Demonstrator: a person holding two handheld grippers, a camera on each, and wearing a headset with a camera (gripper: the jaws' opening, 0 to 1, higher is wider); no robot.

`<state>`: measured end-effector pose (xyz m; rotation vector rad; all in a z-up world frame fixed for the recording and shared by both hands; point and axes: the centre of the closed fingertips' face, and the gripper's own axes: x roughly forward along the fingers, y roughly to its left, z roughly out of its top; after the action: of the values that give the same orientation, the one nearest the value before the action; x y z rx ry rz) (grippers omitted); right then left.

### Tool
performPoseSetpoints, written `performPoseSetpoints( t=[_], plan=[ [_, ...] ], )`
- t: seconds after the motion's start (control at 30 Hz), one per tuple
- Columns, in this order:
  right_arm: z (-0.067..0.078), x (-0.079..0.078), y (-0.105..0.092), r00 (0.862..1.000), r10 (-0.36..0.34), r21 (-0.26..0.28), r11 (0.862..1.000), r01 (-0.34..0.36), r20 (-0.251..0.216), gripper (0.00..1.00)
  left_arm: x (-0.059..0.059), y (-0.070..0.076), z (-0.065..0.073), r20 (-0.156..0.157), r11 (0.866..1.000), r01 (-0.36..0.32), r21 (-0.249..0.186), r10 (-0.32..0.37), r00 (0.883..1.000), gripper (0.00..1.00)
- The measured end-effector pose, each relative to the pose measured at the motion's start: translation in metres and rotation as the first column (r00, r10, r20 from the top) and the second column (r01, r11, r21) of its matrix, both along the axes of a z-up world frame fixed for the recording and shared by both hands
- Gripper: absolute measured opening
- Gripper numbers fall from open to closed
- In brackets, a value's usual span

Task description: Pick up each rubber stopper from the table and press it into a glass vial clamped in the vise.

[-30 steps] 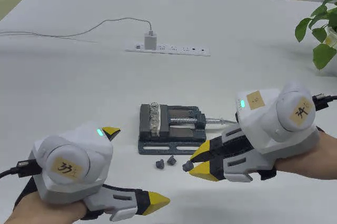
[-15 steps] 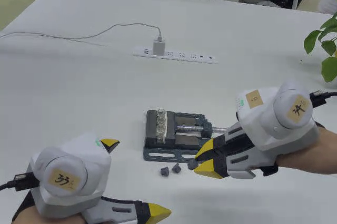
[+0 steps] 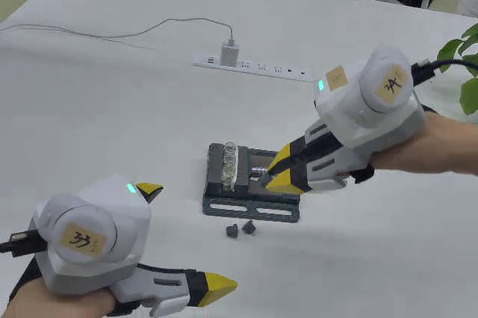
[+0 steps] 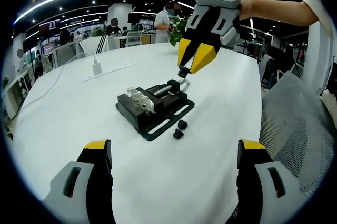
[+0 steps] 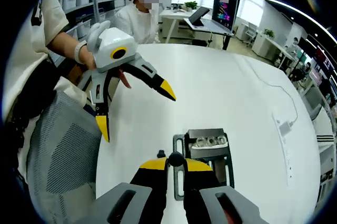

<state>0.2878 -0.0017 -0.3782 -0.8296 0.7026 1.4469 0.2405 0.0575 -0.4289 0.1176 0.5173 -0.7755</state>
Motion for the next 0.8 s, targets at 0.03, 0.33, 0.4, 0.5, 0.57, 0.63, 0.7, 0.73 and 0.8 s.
performPoseSetpoints(
  t=[0.03,0.33,0.4,0.5,0.57,0.63,0.7,0.73,0.8],
  plan=[
    [0.0,0.003,0.001,1.0,0.008,-0.008,1.0,-0.008,0.003,0.06,0.0,0.0,0.0,0.001,1.0,0.0,0.0,0.0,1.0,0.99],
    [0.002,0.03,0.009,0.995,0.094,-0.105,0.99,-0.09,0.039,0.06,0.003,0.008,-0.001,-0.004,1.0,-0.009,0.005,0.009,1.0,0.99],
    [0.003,0.033,0.011,0.992,0.117,-0.128,0.986,-0.111,0.043,0.06,0.004,0.009,-0.002,-0.004,1.0,-0.011,0.004,0.011,1.0,0.99],
    [0.004,0.04,0.014,0.989,0.142,-0.152,0.979,-0.133,0.048,0.06,0.005,0.011,-0.003,-0.006,1.0,-0.013,0.009,0.013,1.0,0.99],
    [0.004,0.044,0.016,0.986,0.16,-0.176,0.973,-0.149,0.052,0.06,0.005,0.012,-0.004,-0.009,1.0,-0.014,0.008,0.015,1.0,0.99],
    [0.003,0.049,0.017,0.981,0.183,-0.202,0.965,-0.168,0.058,0.06,0.006,0.013,-0.004,-0.01,1.0,-0.015,0.008,0.015,1.0,0.99],
    [0.001,0.052,0.018,0.978,0.204,-0.226,0.956,-0.188,0.049,0.06,0.006,0.013,-0.005,-0.011,1.0,-0.015,0.008,0.015,1.0,0.99],
    [0.001,0.055,0.018,0.977,0.208,-0.233,0.954,-0.191,0.053,0.06,0.006,0.014,-0.005,-0.013,1.0,-0.015,0.009,0.015,1.0,0.99],
    [-0.001,0.057,0.019,0.973,0.225,-0.254,0.945,-0.207,0.046,0.06,0.006,0.014,-0.006,-0.014,1.0,-0.015,0.01,0.015,1.0,0.99]
  ],
)
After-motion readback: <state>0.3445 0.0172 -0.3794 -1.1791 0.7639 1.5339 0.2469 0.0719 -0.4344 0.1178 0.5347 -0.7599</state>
